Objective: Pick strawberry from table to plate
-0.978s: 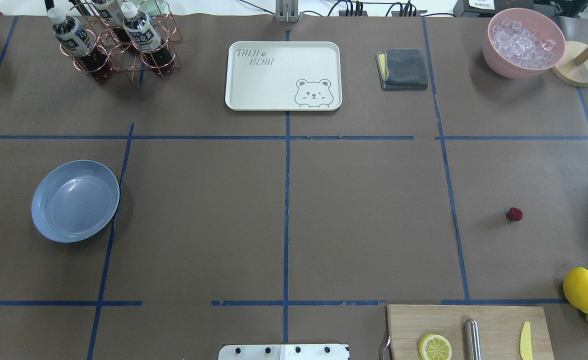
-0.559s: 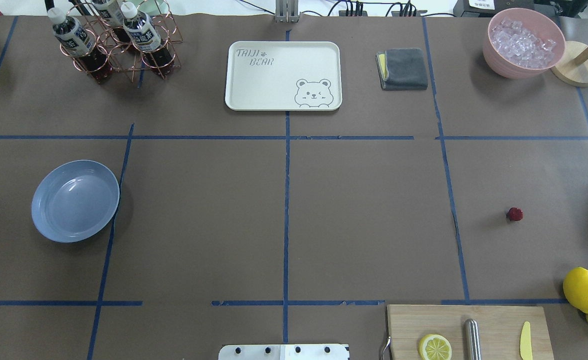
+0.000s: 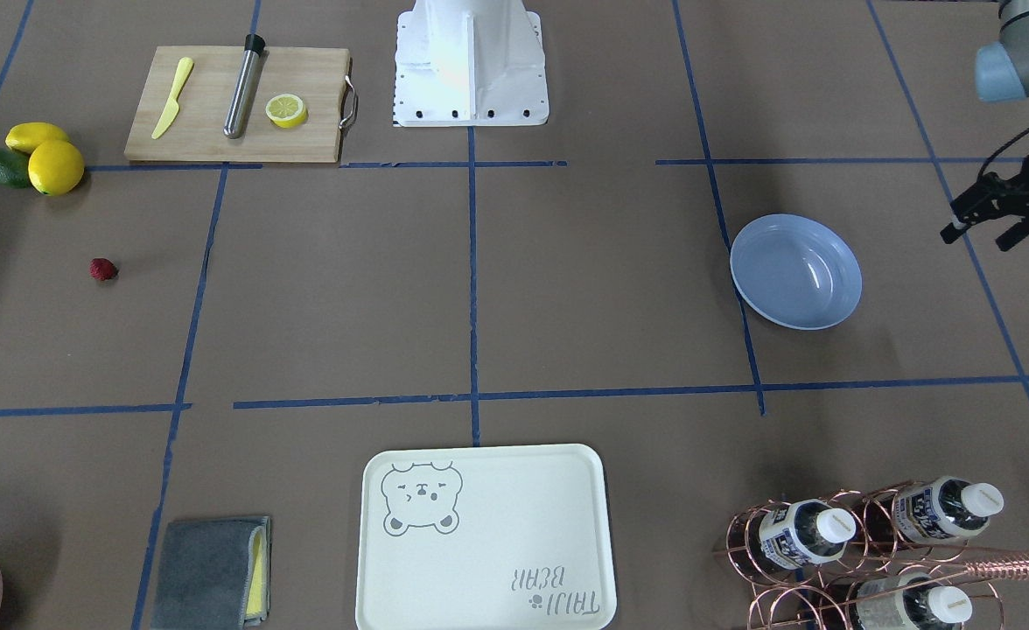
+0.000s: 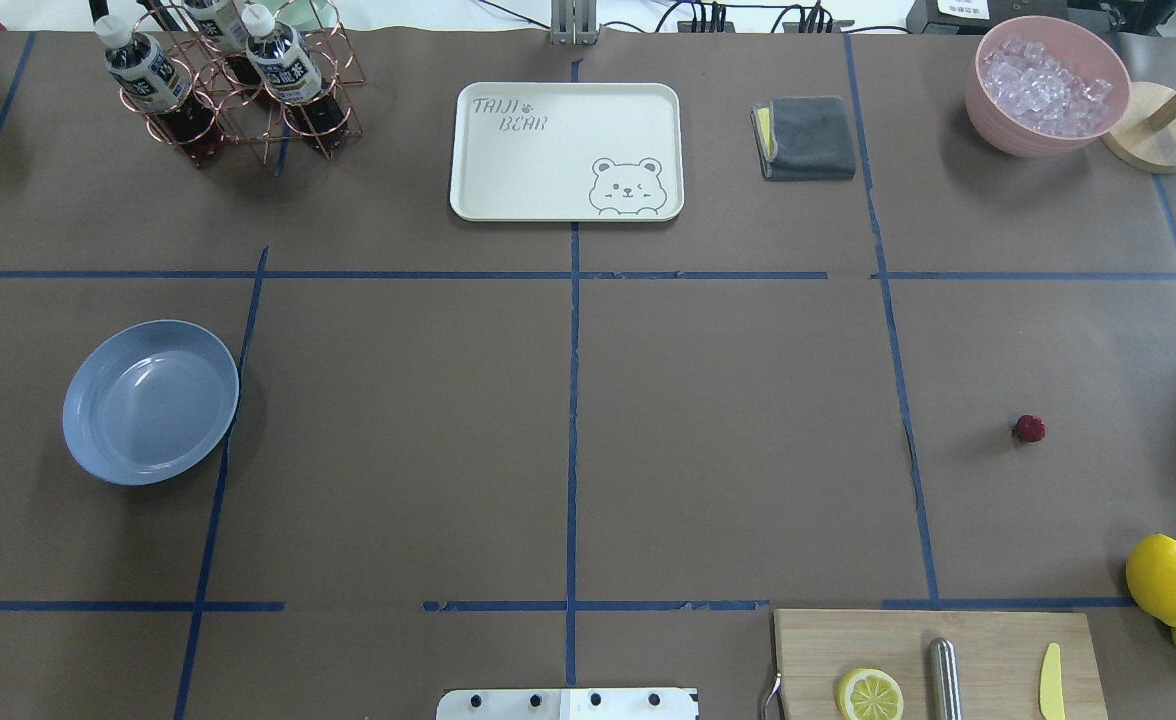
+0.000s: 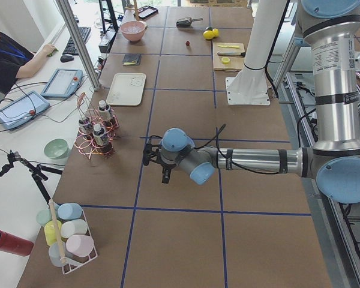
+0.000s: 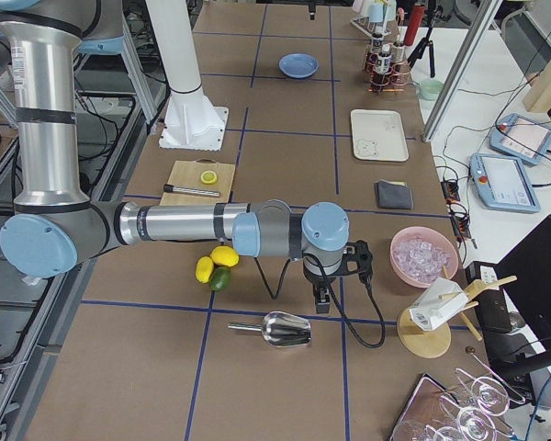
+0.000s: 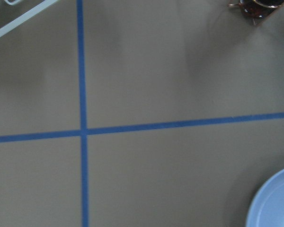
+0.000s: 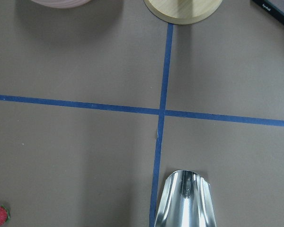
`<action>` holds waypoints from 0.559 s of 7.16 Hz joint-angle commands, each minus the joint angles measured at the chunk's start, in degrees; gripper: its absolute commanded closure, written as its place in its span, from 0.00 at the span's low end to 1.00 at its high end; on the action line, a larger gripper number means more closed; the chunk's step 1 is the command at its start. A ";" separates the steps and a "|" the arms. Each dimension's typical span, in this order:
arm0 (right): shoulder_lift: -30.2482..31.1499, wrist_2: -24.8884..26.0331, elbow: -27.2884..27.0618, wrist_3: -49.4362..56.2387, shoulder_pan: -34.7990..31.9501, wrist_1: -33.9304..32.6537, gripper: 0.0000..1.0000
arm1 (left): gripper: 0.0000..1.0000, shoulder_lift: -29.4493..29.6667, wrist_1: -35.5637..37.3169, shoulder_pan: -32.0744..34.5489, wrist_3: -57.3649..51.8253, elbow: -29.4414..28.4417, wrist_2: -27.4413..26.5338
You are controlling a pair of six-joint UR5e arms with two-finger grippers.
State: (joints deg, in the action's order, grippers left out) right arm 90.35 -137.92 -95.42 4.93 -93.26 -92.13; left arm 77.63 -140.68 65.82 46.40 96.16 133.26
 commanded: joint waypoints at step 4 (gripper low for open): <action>-0.09 -0.15 -0.55 -0.01 0.01 0.02 0.00 | 0.07 3.03 -10.23 -15.19 19.00 -4.03 -12.67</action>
State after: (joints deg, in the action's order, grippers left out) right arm 90.28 -138.01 -95.87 4.92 -93.25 -92.15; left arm 78.46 -150.88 51.27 64.76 93.96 121.45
